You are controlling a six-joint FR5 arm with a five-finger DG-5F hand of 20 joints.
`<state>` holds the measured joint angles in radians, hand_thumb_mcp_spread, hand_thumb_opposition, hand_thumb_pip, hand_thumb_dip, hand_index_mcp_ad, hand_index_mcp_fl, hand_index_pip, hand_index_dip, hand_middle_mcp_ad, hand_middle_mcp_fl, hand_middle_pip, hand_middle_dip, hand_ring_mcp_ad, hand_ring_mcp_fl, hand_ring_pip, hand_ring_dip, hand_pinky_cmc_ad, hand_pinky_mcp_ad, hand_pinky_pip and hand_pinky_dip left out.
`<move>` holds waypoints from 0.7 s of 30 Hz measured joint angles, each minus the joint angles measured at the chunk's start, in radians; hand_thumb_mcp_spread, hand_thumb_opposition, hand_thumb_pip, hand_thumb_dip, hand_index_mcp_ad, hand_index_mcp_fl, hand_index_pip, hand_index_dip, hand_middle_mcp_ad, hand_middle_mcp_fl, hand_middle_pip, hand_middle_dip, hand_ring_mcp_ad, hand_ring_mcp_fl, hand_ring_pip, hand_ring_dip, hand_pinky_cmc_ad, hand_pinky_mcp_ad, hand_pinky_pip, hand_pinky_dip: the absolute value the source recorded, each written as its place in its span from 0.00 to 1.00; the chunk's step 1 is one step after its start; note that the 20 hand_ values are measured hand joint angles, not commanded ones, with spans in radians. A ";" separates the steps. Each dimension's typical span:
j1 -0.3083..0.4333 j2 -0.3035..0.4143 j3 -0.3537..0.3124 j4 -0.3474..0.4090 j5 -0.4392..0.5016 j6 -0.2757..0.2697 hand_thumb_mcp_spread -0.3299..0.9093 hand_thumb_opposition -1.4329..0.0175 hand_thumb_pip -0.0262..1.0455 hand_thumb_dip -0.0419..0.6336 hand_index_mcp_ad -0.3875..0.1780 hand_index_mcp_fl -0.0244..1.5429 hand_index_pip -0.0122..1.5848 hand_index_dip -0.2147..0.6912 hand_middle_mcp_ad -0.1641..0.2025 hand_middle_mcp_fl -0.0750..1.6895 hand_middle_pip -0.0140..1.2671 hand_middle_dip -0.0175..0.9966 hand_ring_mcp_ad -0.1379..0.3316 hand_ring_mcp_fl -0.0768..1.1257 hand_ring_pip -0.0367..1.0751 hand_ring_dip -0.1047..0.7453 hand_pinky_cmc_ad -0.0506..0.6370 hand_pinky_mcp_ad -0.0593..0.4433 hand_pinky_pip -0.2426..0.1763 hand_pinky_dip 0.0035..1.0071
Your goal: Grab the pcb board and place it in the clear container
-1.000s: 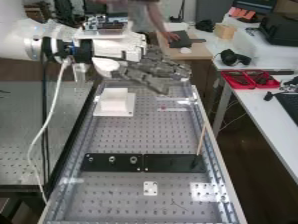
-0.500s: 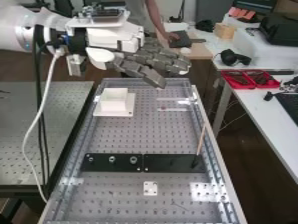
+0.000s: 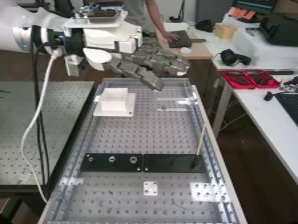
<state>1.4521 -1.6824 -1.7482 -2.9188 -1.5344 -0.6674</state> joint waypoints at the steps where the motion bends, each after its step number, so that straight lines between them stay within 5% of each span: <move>1: 0.000 -0.001 0.001 -0.002 -0.002 0.000 0.54 0.42 0.60 0.42 0.43 0.03 0.61 0.27 0.71 0.04 0.11 0.15 0.56 0.06 0.10 0.15 0.56 0.61 0.33 0.57; 21: -0.003 0.027 -0.003 -0.008 0.000 -0.036 0.51 0.42 0.60 0.41 0.47 0.03 0.57 0.28 0.72 0.04 0.11 0.15 0.57 0.06 0.11 0.16 0.57 0.61 0.32 0.58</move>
<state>1.4486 -1.6558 -1.7513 -2.9266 -1.5340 -0.7031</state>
